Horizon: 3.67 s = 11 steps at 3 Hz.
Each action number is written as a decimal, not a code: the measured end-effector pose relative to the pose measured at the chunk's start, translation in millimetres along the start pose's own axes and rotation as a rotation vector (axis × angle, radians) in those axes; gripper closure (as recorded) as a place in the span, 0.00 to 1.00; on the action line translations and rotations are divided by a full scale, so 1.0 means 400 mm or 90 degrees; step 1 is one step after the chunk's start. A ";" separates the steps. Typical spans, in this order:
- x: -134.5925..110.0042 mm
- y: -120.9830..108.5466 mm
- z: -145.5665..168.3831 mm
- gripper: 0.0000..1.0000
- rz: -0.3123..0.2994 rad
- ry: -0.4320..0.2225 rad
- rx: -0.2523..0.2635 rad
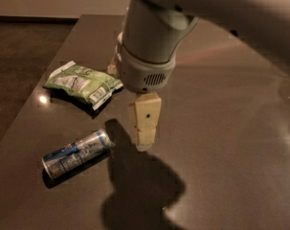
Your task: Place redbull can upright
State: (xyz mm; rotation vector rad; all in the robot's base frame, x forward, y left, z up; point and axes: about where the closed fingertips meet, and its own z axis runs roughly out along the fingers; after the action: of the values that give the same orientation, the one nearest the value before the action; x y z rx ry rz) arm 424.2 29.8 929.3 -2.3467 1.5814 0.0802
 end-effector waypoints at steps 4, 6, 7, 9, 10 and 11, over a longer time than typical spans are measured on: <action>-0.179 0.071 0.157 0.00 -0.148 0.055 -0.066; -0.233 0.089 0.213 0.00 -0.188 0.079 -0.112; -0.251 0.090 0.242 0.00 -0.191 0.084 -0.134; -0.274 0.088 0.269 0.15 -0.176 0.084 -0.152; -0.278 0.085 0.271 0.40 -0.163 0.076 -0.155; -0.277 0.076 0.266 0.62 -0.152 0.066 -0.159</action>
Offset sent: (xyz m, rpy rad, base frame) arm -0.0371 0.0647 -0.0602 -0.1120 0.0231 0.1995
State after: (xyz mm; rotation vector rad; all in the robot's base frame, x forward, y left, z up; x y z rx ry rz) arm 366.6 148.7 845.4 -2.7572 1.3921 0.1102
